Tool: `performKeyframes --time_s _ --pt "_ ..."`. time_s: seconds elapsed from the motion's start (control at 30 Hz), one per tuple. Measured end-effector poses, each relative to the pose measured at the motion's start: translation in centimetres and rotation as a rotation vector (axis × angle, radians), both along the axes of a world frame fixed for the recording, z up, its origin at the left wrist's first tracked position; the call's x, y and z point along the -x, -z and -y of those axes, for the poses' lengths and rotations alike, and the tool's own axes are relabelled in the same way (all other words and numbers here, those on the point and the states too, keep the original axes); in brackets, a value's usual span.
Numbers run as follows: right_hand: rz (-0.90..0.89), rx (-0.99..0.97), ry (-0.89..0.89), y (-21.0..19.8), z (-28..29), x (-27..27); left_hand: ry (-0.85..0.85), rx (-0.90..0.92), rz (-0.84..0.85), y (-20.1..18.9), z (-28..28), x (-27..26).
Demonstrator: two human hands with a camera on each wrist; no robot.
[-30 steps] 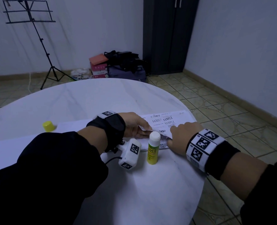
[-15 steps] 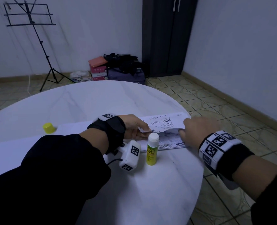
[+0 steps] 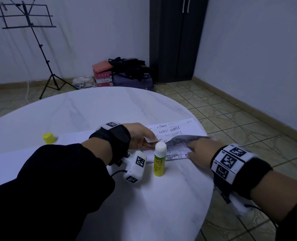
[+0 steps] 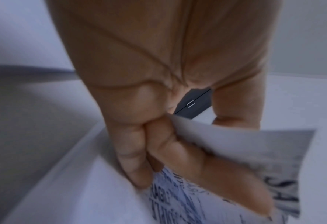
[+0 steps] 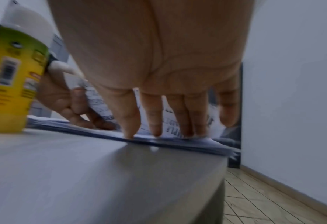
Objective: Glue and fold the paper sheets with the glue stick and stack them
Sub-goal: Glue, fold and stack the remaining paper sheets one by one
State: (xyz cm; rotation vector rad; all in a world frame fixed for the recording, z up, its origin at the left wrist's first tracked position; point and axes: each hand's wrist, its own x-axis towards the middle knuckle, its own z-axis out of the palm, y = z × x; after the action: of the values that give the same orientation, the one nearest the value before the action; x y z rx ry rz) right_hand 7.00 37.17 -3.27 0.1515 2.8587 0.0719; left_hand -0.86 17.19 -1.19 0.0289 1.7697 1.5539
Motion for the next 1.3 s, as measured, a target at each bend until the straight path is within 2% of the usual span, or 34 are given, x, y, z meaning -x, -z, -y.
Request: performKeyframes --time_s 0.07,0.13,0.3,0.5,0.73,0.8,0.9,1.03,1.17,1.3 --pt "0.057 0.027 0.087 0.0 -0.9 0.1 0.004 0.006 -0.011 0.0 0.0 0.0" --pt "0.088 0.049 0.097 -0.1 -1.6 0.0 0.008 0.018 -0.022 0.0 -0.1 -0.1" --pt "0.143 -0.065 0.095 -1.4 -1.3 -0.5 -0.009 -0.003 -0.032 -0.2 0.9 0.3" --pt "0.184 -0.007 0.199 -3.1 0.4 0.3 -0.131 0.102 -0.183 -1.0 4.9 1.2" --pt "0.119 -0.098 0.173 -4.1 2.8 -1.3 -0.310 0.186 -0.251 -1.9 9.7 -2.0" --pt "0.087 0.046 0.168 -3.4 2.9 -1.6 -0.357 0.204 -0.264 -2.0 11.4 -3.3" --pt "0.145 0.403 0.127 -2.2 3.6 -2.0 -0.397 0.258 -0.284 -1.7 14.1 -5.3" --pt "0.154 0.730 0.163 -0.8 4.8 -2.5 -0.332 0.377 -0.289 -0.9 17.3 -8.5" --pt "0.169 0.877 0.229 -1.1 6.0 -3.0 -0.150 0.546 -0.329 0.0 19.0 -11.6" --pt "0.114 0.827 0.226 -0.8 6.6 -3.1 0.007 0.695 -0.364 0.3 19.2 -13.8"
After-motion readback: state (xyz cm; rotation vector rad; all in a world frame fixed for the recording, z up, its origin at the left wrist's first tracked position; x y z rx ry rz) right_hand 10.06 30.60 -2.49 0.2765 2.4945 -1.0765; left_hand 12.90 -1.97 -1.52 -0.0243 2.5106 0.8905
